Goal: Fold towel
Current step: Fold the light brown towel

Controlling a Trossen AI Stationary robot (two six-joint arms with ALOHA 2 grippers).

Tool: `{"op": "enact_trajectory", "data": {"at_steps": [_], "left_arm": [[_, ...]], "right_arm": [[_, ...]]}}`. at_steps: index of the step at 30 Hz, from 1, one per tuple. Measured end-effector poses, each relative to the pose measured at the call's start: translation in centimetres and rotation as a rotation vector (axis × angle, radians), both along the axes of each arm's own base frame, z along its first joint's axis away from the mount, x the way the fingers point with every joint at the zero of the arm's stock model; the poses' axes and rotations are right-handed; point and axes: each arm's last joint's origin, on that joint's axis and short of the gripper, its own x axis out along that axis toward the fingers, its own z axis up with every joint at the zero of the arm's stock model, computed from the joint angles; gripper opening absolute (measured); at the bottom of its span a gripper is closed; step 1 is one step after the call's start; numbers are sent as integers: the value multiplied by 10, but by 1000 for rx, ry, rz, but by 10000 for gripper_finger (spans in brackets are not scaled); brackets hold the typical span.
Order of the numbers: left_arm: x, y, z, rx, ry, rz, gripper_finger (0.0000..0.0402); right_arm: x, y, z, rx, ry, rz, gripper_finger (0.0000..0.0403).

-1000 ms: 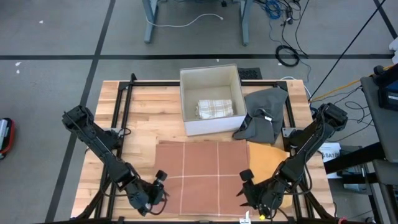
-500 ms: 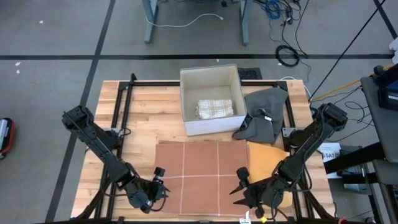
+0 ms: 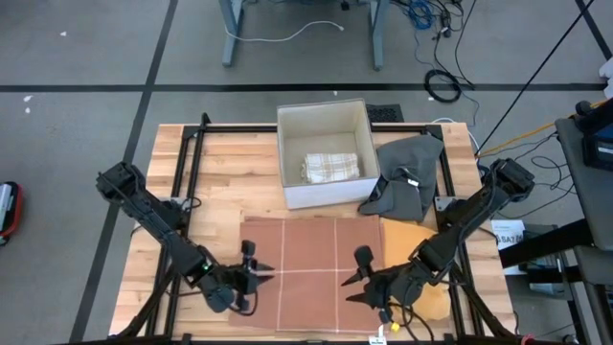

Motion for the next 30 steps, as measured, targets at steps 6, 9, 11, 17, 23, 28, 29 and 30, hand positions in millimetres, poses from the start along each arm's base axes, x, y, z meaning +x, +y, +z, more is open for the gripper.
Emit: {"op": "enact_trajectory", "data": {"at_steps": [6,9,11,17,23,28,29,30], "left_arm": [[18,10,7,-69,-65,44,103],[17,9,7,-89,-54,28,103],[19,10,6,-98,-58,33,103],[20,10,6,-153,-58,62,103],[28,8,8,-199,-89,0,103],[59,9,-2,-155,-186,-181,103],[67,11,-6,-168,-203,-238,103],[76,14,-10,-180,-218,-283,103]], "right_arm": [[4,-7,-3,-52,20,-7,160],[6,-12,-4,-31,39,-39,160],[8,-14,-4,-31,42,-51,160],[23,-29,2,-50,-31,-77,160],[30,-42,0,-37,-3,-134,160],[17,-56,-22,-86,259,-240,160],[13,-61,-26,-88,320,-283,160],[9,-65,-30,-91,378,-327,160]]}}
